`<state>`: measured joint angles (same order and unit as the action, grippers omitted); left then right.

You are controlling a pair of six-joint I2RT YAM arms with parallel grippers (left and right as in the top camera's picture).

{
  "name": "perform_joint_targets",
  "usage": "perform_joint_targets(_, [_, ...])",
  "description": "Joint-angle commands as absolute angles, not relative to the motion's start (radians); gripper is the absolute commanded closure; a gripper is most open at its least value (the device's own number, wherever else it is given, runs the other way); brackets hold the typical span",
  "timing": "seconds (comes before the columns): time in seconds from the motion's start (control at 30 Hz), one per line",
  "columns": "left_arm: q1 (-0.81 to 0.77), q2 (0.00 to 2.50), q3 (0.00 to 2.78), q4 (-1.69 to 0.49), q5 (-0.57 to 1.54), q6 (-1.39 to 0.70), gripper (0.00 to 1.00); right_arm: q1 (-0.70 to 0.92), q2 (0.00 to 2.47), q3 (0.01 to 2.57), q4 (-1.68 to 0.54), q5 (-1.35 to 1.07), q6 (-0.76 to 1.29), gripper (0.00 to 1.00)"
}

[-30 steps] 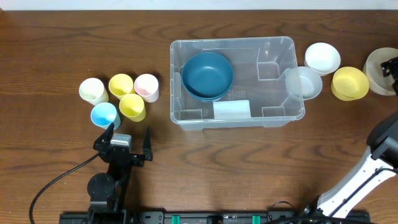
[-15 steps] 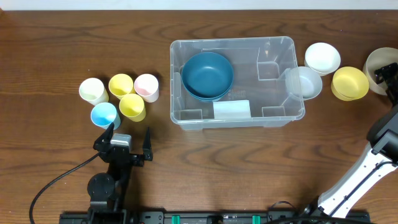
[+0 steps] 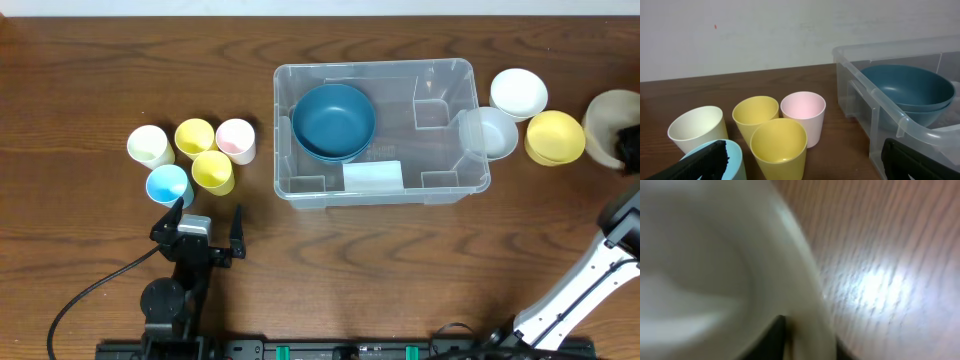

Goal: Pack container
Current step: 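Reach the right gripper to the cream bowl and grasp its rim, then place the cream bowl onto the teal stack and open the gripper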

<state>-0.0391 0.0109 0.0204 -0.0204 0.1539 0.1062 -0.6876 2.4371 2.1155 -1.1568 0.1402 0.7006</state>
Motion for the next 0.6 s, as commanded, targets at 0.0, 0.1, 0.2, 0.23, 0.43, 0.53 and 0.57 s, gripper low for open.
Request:
perform_joint_targets(0.0, [-0.033,0.006,0.004,-0.056,0.172,0.116,0.02,-0.732,2.434,2.123,-1.191,0.169,0.694,0.99])
perform_joint_targets(0.1, [-0.033,0.006,0.004,-0.056,0.172,0.116,0.02,-0.764,2.415,2.162,-1.226,0.168,0.684,0.99])
perform_joint_targets(0.2, [-0.033,0.006,0.004,-0.056,0.172,0.116,0.02,-0.781,2.376,2.233,-1.266,0.167,0.669,0.99])
perform_joint_targets(0.23, [-0.033,0.006,0.004,-0.056,0.172,0.116,0.02,-0.785,2.356,2.27,-1.283,0.157,0.663,0.99])
perform_joint_targets(0.43, [-0.033,0.006,0.004,-0.056,0.172,0.116,0.02,-0.766,2.196,2.498,-1.304,-0.13,0.626,0.99])
perform_joint_targets(0.53, [-0.033,0.006,0.004,-0.056,0.172,0.116,0.02,-0.708,2.098,2.565,-1.3,-0.296,0.61,0.99])
perform_joint_targets(0.57, [-0.033,0.006,0.004,-0.056,0.172,0.116,0.02,-0.673,2.062,2.576,-1.299,-0.344,0.593,0.99])
